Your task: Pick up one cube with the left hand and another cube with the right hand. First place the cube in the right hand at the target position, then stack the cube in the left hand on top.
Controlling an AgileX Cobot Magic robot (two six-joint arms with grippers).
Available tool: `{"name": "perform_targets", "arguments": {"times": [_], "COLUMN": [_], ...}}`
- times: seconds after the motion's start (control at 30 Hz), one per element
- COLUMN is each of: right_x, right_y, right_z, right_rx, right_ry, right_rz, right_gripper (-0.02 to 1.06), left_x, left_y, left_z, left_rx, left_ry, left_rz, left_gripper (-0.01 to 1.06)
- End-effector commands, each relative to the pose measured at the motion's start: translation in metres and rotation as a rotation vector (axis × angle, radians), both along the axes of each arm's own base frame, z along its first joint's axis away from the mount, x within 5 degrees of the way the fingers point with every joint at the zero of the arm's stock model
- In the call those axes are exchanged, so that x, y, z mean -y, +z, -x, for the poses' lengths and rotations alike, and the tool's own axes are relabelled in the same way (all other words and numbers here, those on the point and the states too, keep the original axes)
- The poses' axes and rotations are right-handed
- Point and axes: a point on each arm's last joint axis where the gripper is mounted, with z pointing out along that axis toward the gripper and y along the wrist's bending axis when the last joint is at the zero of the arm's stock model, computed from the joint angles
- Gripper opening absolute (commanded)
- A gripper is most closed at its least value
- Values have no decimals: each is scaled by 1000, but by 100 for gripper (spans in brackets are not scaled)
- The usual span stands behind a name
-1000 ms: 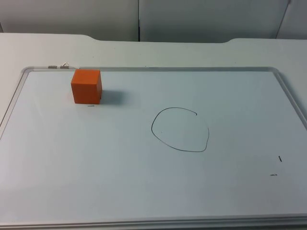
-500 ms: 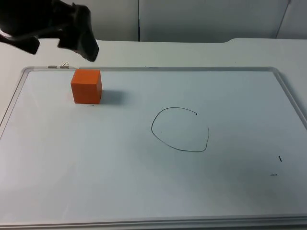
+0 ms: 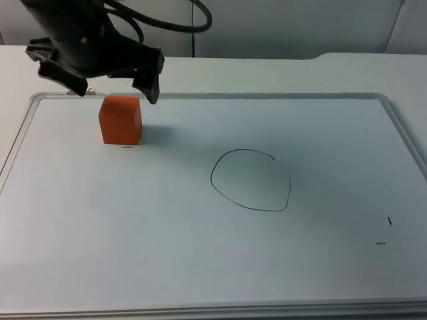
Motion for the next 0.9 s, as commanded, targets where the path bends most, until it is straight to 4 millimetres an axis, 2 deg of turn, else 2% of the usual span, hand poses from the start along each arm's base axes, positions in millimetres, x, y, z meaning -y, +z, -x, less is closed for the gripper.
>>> {"name": "perform_targets", "arguments": {"times": [0.0, 0.17, 0.53, 0.57, 0.63, 0.67, 0.7, 0.8, 0.83, 0.87], "right_x": [-4, -6, -6, -6, -6, -6, -6, -6, -6, -6], "right_y": [-1, -5, -5, -5, -5, -5, -5, -5, -5, -5], "right_z": [-5, -12, -12, -12, -12, -12, -12, -12, -12, -12], "right_rx": [2, -20, -18, -18, -18, -18, -16, -16, -16, -16], "right_ry": [6, 5, 5, 5, 5, 5, 6, 6, 6, 6], "right_rz": [-10, 0, -1, -1, -1, -1, -1, -1, -1, -1], "right_gripper": [0, 0, 0, 0, 0, 0, 0, 0, 0, 0], "left_x": [5, 3, 2, 2, 2, 2, 2, 1, 1, 0], "left_y": [-10, -29, -45, -45, -46, -46, -46, -47, -47, -44], "left_z": [-7, -18, -21, -21, -21, -21, -21, -19, -19, -17], "left_rx": [-18, -36, -39, -40, -42, -42, -40, -58, -58, -75], "left_ry": [-3, 31, 40, 40, 40, 40, 40, 41, 41, 37], "left_rz": [-12, -70, -95, -96, -96, -96, -95, -103, -103, -112], "left_gripper": [104, 104, 104, 103, 95, 95, 86, 39, 39, 20]}}
